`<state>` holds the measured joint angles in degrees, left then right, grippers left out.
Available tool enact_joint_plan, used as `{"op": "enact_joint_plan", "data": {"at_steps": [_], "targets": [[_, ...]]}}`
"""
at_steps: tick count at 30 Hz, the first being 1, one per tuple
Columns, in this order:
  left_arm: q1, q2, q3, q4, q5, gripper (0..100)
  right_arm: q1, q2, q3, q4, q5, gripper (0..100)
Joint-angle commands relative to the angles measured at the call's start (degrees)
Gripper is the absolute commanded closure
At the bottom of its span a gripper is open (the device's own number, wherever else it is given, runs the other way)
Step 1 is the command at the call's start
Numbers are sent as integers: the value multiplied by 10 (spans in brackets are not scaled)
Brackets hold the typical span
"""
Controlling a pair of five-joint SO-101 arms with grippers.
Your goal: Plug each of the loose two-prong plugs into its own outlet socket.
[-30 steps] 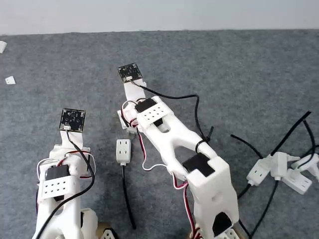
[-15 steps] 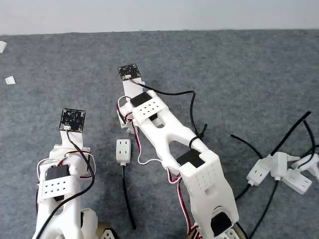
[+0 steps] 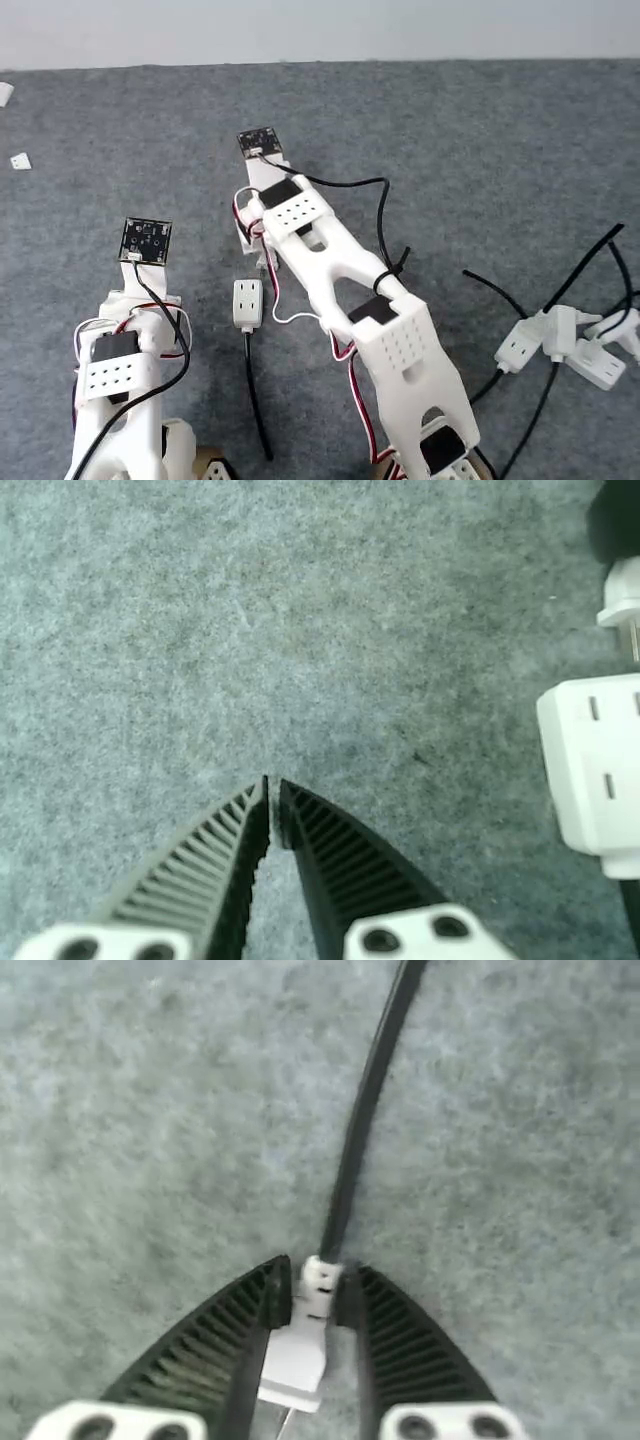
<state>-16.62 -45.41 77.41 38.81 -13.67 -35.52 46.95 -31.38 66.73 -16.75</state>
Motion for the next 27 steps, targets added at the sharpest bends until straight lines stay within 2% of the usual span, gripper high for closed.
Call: {"op": "enact_joint_plan", "data": {"at_steps": [1,7,16,19,22,27], "targets": [[-1,-5,-33,3,1,984,6,21,-92,49,-7,992],[-1,-5,-33,3,1,984,4,65,-192,141,-21,990],[12,8,-42,6,3,985,-14,2,-336,329,-22,990],[13,78,-87,23,3,986,-14,-22,-367,365,-1,990],[11,203,-165,51,0,987,-6,-70,-340,365,4,991],[-9,377,-320,168,-68,987,-7,-193,-249,364,11,991]]}}
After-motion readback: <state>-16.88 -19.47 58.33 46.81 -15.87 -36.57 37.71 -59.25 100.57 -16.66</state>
